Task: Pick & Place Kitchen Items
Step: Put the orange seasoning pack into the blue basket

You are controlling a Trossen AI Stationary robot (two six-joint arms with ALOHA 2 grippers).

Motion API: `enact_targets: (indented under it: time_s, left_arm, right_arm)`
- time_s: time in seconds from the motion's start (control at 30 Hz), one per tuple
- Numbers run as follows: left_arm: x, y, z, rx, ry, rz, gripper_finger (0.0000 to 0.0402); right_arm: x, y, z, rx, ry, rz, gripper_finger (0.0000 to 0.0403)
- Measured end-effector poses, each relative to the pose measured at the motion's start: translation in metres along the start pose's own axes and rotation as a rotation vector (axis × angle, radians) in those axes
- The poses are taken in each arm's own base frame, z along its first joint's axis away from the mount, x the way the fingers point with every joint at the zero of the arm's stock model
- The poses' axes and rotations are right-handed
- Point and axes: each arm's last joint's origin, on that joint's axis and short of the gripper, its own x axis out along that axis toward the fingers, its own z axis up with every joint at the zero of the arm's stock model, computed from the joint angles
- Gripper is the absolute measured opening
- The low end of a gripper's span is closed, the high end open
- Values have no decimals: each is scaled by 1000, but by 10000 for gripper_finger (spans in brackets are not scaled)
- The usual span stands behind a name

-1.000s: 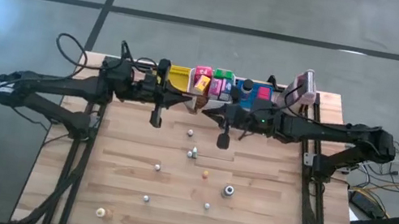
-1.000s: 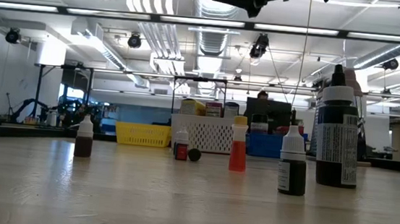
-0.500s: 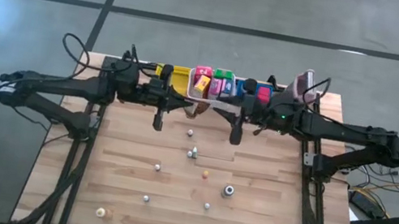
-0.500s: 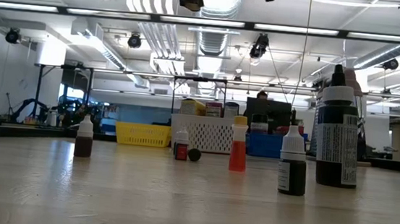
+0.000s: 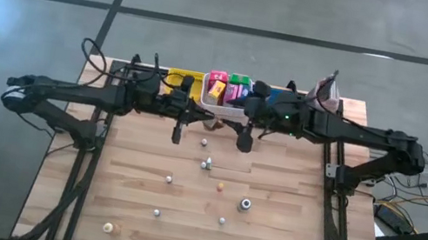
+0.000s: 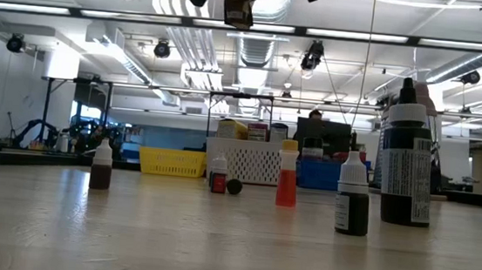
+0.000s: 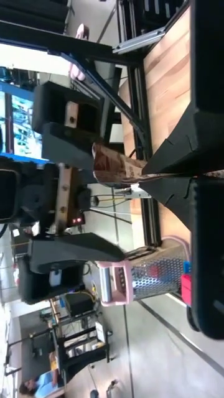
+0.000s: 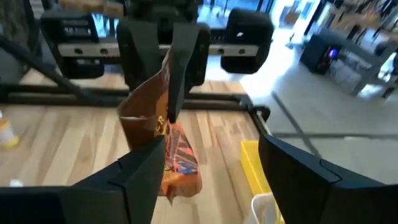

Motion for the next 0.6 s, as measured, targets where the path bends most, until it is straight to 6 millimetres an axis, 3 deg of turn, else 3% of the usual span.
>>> enact_targets:
  time_s: [0.27,0.43,0.6]
  left_arm:
    - [-5,1,1,12,26,26,0]
    - [-4,2,0,19,26,33,0]
    - [-2,2,-1,20,26,46,0]
  right_arm:
    - [-16,-2,15,6,170,42,262]
    - [-25,-4,32,15,124,63,243]
    - [-23,-2,33,17,112,116,228]
